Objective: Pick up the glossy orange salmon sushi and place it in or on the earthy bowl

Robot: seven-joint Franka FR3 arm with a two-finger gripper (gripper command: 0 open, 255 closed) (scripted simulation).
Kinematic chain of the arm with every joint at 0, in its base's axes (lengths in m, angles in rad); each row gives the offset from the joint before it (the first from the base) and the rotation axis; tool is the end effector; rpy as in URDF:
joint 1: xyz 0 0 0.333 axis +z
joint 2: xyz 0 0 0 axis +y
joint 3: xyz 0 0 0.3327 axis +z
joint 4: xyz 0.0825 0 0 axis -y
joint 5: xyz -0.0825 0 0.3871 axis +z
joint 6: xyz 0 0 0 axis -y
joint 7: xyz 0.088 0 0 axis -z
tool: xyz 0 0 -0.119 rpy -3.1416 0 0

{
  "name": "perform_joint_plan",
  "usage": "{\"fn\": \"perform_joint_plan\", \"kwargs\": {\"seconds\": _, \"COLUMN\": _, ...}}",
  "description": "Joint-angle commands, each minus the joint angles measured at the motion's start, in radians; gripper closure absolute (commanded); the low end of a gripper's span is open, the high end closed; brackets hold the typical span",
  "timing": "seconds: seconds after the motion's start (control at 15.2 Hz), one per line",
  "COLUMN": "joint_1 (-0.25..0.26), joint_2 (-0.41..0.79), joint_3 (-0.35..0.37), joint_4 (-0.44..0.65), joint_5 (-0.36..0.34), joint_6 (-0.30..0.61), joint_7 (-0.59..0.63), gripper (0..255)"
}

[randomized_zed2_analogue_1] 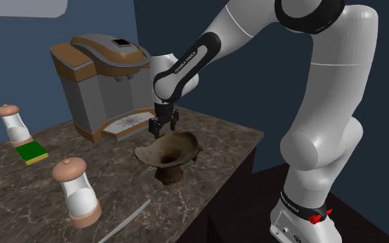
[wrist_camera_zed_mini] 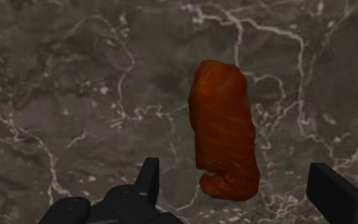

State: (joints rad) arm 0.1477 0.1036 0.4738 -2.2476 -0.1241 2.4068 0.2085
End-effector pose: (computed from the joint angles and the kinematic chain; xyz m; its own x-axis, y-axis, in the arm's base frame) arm 0.4442 0.3144 0.3339 0.8754 0.4777 0.0743 0.4770 -0.8785 0.0272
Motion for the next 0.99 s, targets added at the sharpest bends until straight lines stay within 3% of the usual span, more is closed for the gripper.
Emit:
{"fn": "perform_joint_plan", "kwargs": {"seconds": 0.0, "joint_1": 0.001, "joint_2": 0.022, "joint_3": -0.004, "joint_4": -0.004, "joint_5": -0.017, "joint_6": 0.025, "joint_7": 0.011, "gripper": 0}}
{"fn": "perform_joint_plan", "kwargs": {"seconds": 0.53, "joint_1": 0.002, "joint_2": 0.029, "joint_3": -0.005, "joint_4": -0.005, "joint_5": -0.023, "joint_6": 0.031, "joint_7": 0.014, "gripper": 0}}
{"fn": "perform_joint_plan", "kwargs": {"seconds": 0.59, "joint_1": 0.002, "joint_2": 0.029, "joint_3": -0.005, "joint_4": -0.005, "joint_5": -0.022, "joint_6": 0.031, "joint_7": 0.014, "gripper": 255}}
{"fn": "perform_joint_plan", "kwargs": {"seconds": 0.92, "joint_1": 0.003, "joint_2": 0.029, "joint_3": -0.005, "joint_4": -0.005, "joint_5": -0.023, "joint_6": 0.032, "joint_7": 0.015, "gripper": 255}}
